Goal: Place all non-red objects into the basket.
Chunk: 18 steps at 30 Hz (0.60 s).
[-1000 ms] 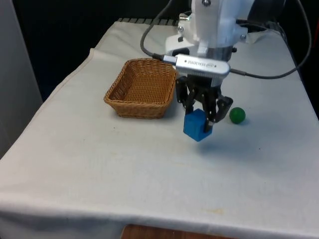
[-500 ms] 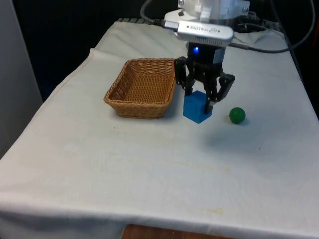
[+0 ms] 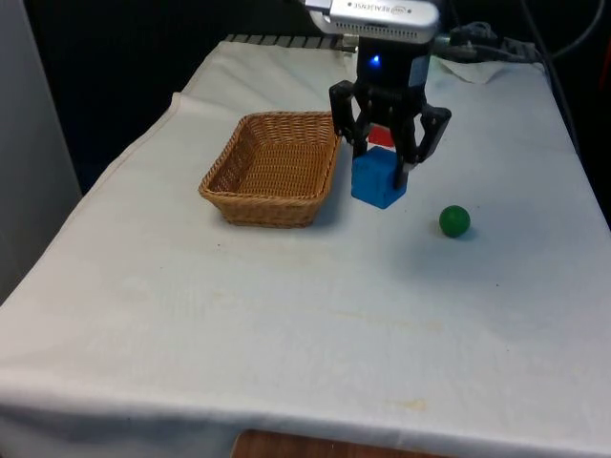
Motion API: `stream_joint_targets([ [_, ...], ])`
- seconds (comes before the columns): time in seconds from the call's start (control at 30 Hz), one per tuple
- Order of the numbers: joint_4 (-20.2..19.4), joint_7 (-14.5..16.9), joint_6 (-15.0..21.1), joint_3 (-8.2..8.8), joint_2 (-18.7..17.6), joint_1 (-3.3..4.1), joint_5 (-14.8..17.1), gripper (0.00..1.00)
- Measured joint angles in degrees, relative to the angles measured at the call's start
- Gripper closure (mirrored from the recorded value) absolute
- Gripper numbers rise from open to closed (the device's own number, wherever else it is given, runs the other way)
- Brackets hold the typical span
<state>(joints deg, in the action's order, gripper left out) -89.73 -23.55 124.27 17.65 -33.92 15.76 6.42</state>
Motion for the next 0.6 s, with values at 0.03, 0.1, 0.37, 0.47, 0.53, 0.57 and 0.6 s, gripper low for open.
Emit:
stream_joint_targets([
  [0.03,-0.23,0.34,0.00,0.00,0.29,0.00,0.00,0.98],
  [0.1,-0.52,0.74,0.00,0.00,0.57,0.00,0.06,0.98],
  [0.37,-2.75,4.13,-0.17,0.06,2.69,-0.23,1.32,0.98],
  [0.47,-3.78,5.50,-0.17,0.11,3.38,-0.40,2.18,0.98],
  [0.53,-4.70,6.88,-0.17,0.23,3.95,-0.52,3.15,0.98],
  [0.57,-5.04,7.33,-0.17,0.34,4.18,-0.57,3.50,0.98],
  [0.6,-5.44,7.79,-0.17,0.40,4.41,-0.63,3.72,0.98],
])
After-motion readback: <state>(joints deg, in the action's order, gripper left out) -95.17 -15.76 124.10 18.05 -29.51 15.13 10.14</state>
